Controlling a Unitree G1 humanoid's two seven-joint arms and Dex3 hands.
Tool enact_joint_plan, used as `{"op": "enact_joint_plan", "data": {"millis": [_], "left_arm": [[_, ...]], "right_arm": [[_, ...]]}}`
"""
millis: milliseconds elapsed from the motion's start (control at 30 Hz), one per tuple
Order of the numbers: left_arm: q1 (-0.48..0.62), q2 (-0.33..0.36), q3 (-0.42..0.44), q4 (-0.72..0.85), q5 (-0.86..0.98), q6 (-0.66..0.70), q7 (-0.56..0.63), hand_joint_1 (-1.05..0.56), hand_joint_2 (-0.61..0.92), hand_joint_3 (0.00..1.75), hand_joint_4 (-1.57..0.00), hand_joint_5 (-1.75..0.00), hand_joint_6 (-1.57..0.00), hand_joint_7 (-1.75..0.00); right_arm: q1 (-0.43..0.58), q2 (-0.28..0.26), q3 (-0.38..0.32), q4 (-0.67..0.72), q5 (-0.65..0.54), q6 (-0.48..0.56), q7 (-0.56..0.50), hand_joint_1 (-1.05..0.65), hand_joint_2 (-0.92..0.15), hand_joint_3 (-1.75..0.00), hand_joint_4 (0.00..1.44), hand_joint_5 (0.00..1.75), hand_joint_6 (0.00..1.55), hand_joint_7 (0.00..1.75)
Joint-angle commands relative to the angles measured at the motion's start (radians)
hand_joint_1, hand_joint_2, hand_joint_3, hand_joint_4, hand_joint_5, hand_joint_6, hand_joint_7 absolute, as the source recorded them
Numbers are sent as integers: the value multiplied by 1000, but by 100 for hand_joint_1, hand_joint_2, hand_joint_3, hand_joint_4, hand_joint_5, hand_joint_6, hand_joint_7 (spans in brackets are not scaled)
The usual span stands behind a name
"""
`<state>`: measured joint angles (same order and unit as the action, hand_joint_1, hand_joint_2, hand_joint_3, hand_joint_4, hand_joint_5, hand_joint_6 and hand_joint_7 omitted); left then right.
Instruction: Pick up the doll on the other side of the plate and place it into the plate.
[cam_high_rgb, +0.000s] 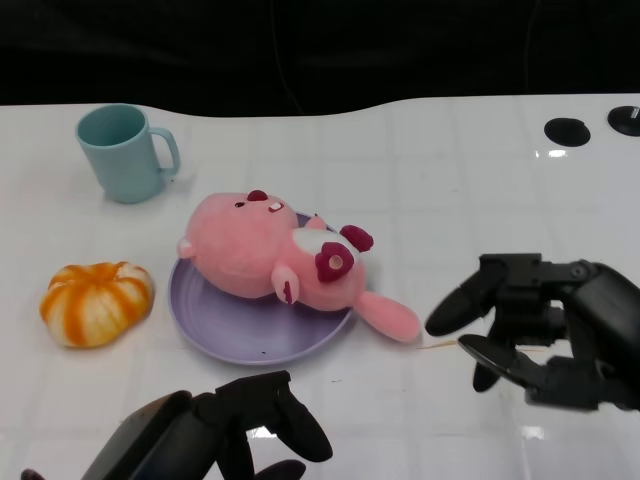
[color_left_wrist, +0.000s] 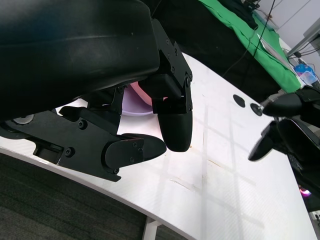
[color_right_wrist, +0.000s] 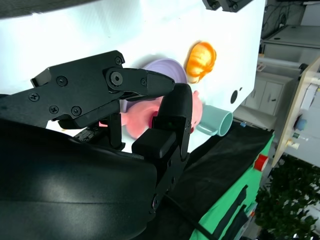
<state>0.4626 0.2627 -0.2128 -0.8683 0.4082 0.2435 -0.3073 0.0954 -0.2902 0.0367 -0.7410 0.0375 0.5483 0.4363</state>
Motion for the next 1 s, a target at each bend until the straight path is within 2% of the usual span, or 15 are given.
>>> {"op": "enact_joint_plan", "data": {"millis": [33,100,200,367,467,700,833,1000], "left_arm": [[-3,13,21,6,-23,-13,-3,-22,85,56,-59,-166,-65,-105],[-6,20,29,13,-30,-26,-2,-22,85,56,-60,-167,-65,-105],[-4,24,39,18,-37,-34,-1,-22,85,55,-60,-168,-65,-106],[-1,33,55,24,-43,-47,-4,-23,86,54,-59,-163,-65,-106],[1,34,63,31,-50,-54,-4,-23,86,54,-58,-163,-65,-106],[4,37,78,39,-62,-60,-4,-23,86,54,-57,-164,-64,-105],[4,38,84,42,-72,-64,-5,-22,86,55,-58,-167,-65,-105],[3,45,93,46,-76,-71,-5,-22,83,60,-58,-164,-65,-104]], "right_arm": [[34,-8,-12,-29,14,37,-27,-14,-67,-88,65,156,63,123],[40,-2,-1,-20,4,52,-49,-11,-60,-102,65,159,64,129],[38,-19,17,-1,-14,48,-61,-11,-58,-105,67,163,65,133],[13,-118,62,41,-81,7,-24,-14,-63,-94,70,171,65,137],[-1,-157,80,62,-104,-14,-6,-12,-66,-86,71,174,65,140],[-8,-149,88,104,-77,-73,2,-11,-64,-84,73,173,69,135],[-11,-149,104,120,-88,-105,-1,-12,-61,-87,73,164,72,128],[-16,-151,108,131,-83,-131,6,-13,-62,-86,73,159,73,124]]}}
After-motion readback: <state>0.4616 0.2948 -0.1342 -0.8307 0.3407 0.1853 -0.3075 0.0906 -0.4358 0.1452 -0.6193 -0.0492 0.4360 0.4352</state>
